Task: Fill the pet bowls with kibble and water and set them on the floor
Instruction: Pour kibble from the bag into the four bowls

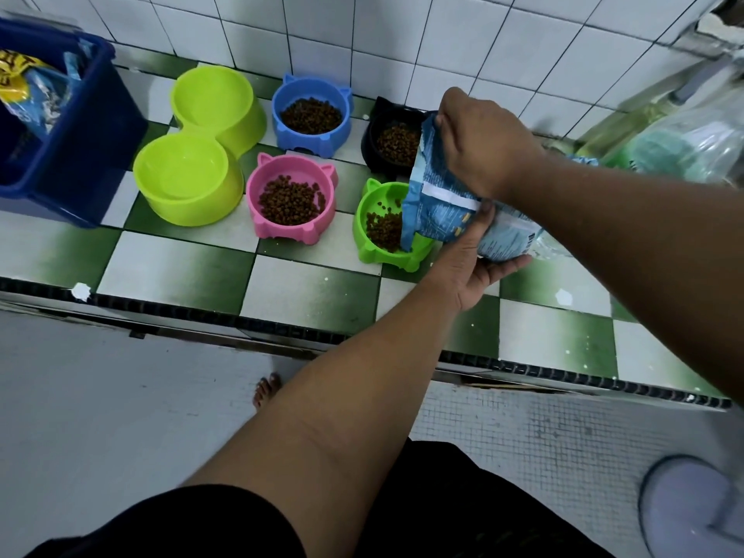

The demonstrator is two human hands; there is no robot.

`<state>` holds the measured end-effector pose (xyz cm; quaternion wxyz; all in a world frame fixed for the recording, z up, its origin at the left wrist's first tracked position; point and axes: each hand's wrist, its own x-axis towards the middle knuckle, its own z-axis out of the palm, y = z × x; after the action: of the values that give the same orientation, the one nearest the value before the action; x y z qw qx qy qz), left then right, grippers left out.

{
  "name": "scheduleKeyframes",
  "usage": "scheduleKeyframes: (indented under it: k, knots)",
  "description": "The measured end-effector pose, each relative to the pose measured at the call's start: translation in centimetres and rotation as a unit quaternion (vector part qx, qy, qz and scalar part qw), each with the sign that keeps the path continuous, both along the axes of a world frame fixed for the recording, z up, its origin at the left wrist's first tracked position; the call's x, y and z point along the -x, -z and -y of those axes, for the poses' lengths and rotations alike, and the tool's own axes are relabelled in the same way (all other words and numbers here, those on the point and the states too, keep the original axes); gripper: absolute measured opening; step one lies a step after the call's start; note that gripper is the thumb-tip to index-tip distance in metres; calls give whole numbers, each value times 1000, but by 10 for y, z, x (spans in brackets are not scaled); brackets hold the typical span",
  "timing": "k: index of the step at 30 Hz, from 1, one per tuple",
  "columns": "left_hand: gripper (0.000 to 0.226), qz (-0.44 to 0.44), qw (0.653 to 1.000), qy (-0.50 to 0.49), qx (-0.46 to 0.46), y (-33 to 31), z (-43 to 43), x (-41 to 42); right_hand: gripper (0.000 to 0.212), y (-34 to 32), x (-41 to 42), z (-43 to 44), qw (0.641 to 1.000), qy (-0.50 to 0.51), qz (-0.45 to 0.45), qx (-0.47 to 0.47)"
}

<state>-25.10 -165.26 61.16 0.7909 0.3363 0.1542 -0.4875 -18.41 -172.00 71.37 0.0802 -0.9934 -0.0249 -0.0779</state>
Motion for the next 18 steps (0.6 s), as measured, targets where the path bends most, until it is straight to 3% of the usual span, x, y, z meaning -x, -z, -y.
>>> scheduleKeyframes:
  k: [8,14,18]
  knots:
    - [45,5,1000,12,-15,2,-4,-1,30,3,9,4,999,15,14,-36]
    - [32,47,996,44,-59,-4,-13,-3,28,6,33,10,984,80,80,-137]
    - [63,89,988,71,-106,-8,-22,-5,29,12,50,19,959,153,122,-206]
